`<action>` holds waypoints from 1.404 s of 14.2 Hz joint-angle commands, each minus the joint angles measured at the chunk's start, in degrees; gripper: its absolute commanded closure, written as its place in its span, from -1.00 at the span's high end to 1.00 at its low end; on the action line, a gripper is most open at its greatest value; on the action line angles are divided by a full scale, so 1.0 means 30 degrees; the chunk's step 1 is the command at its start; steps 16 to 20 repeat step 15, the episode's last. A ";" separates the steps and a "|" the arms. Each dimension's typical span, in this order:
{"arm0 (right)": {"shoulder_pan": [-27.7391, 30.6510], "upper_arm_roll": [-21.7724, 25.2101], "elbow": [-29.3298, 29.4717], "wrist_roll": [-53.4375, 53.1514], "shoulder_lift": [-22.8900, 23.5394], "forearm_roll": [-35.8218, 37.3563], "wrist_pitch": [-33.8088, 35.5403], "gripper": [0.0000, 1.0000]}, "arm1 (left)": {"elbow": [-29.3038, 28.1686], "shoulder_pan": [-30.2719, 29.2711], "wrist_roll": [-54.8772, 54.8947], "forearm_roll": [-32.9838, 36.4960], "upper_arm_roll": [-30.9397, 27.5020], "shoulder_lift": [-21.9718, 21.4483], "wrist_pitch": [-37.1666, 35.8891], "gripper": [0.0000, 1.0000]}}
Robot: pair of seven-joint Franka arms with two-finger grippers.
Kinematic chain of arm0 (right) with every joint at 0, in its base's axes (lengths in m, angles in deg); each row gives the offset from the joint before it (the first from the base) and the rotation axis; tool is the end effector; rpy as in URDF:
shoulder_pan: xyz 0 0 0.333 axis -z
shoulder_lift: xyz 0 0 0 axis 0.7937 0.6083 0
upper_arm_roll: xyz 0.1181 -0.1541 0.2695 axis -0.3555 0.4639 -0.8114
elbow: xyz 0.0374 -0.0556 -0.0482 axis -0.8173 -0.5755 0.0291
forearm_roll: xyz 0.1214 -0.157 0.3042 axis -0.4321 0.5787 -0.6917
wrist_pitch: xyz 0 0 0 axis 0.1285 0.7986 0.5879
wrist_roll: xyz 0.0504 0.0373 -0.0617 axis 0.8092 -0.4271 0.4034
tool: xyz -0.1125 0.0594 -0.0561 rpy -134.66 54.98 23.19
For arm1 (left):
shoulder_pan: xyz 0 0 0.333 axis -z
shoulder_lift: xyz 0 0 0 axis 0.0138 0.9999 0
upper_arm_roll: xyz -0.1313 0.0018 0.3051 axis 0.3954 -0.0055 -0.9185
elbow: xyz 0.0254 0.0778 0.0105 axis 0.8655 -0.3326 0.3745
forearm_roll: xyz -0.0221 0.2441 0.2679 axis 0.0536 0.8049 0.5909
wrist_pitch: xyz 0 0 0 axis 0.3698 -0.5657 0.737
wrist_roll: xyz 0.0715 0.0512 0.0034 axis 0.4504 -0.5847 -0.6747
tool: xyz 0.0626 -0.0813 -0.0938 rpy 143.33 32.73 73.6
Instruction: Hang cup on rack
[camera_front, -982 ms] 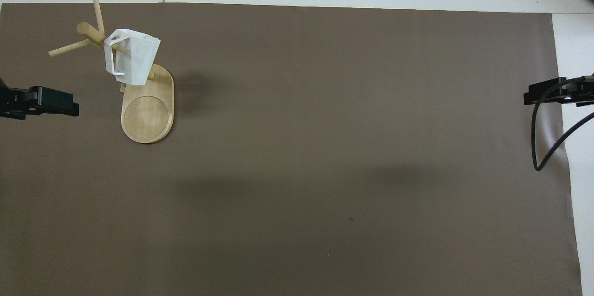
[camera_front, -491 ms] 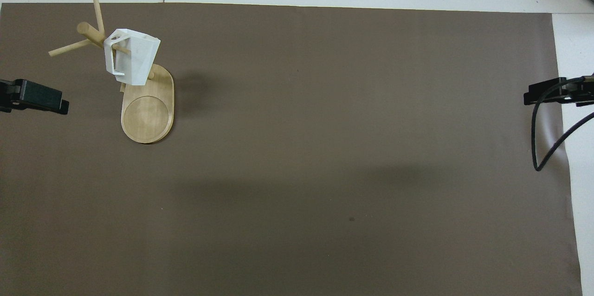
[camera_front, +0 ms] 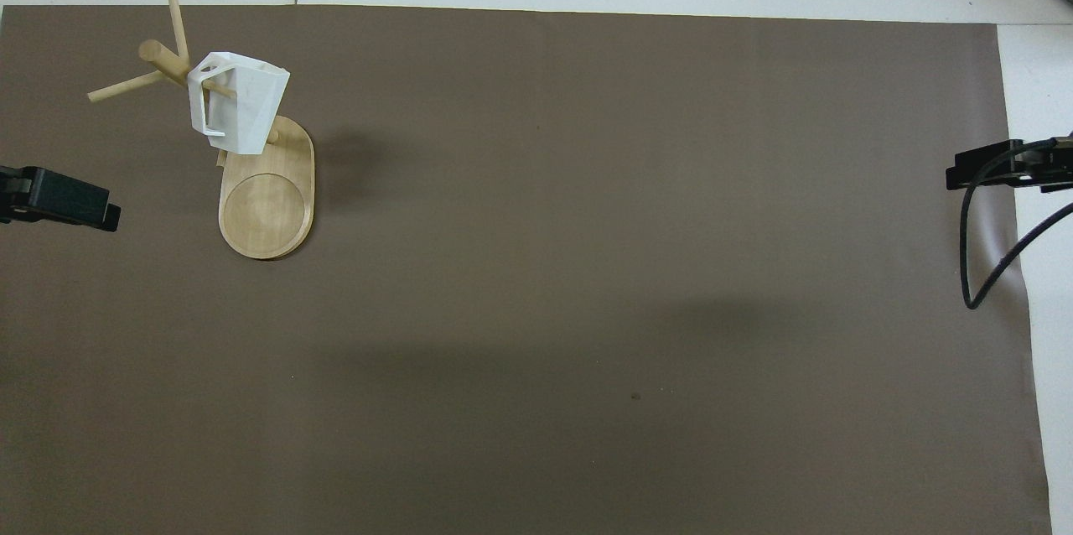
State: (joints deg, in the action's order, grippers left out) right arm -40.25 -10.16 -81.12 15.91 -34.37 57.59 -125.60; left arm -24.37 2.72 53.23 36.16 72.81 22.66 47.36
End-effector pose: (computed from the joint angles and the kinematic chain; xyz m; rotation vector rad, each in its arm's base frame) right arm 0.5427 -0.0499 0.5940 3.1244 -0.0681 0.1012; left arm 0.4974 -0.0497 0.6546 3.0956 -0.2299 -0.0642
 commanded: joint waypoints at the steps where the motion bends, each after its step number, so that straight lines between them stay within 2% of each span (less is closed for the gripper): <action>1: 0.0095 -0.0083 -0.0314 -0.0192 -0.0289 -0.0087 0.0022 1.00 | -0.0897 0.0206 0.0335 0.0613 -0.0094 -0.0638 -0.0539 1.00; 20: 0.0241 -0.0083 -0.0314 -0.0162 -0.0289 -0.0116 0.0051 1.00 | -0.2013 0.0089 0.0335 0.0555 -0.0153 -0.1196 0.0482 1.00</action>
